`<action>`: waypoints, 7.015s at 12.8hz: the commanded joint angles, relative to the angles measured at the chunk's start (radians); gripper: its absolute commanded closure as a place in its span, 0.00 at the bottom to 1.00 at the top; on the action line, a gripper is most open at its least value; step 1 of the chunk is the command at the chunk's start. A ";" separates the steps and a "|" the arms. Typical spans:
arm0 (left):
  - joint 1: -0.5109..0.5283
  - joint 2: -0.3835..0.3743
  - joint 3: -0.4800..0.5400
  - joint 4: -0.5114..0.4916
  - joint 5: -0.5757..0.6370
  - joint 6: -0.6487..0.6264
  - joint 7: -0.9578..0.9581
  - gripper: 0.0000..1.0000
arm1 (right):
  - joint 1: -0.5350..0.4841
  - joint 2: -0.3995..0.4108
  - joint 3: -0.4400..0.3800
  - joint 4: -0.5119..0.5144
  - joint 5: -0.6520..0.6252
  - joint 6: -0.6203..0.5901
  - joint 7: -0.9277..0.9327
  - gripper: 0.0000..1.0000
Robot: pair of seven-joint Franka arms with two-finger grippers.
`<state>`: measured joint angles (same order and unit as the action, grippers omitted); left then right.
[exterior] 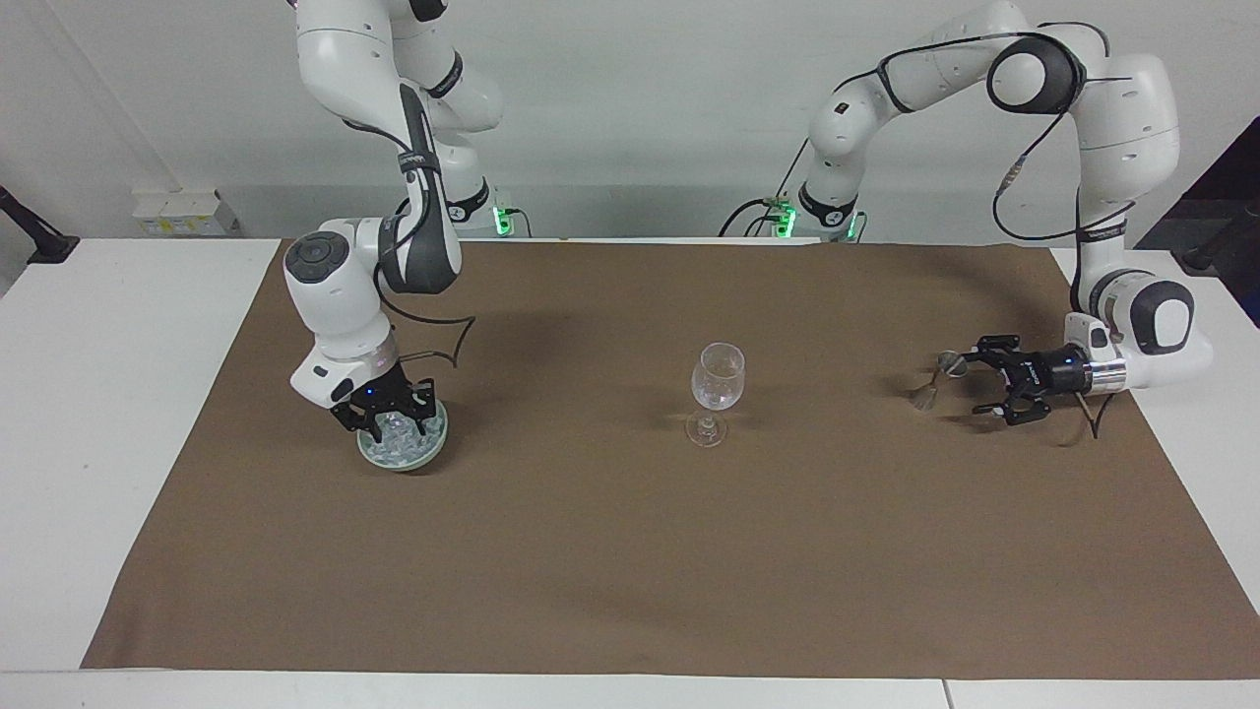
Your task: Pour wine and add ice with both arms
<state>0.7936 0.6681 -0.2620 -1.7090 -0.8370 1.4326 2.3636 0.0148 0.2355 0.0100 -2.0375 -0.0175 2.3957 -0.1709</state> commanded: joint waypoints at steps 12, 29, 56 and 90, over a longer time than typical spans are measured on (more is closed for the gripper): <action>-0.268 -0.379 -0.028 0.201 0.327 0.028 -0.979 0.00 | -0.002 0.005 0.002 0.000 -0.009 -0.039 0.005 0.37; -0.654 -0.720 -0.023 0.204 0.866 0.039 -2.339 0.00 | -0.006 0.002 0.002 0.029 -0.027 -0.104 0.002 0.71; -0.849 -0.697 0.251 0.206 0.842 0.080 -2.387 0.00 | 0.024 -0.107 0.350 0.444 -0.006 -0.598 0.628 1.00; -0.791 -0.664 0.253 0.192 0.843 0.154 -2.390 0.00 | 0.304 0.183 0.410 0.638 -0.099 -0.287 1.076 1.00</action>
<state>-0.0055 0.0058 -0.0066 -1.5025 0.0121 1.5712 -0.0196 0.3206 0.3938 0.4097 -1.4287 -0.0930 2.1003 0.8796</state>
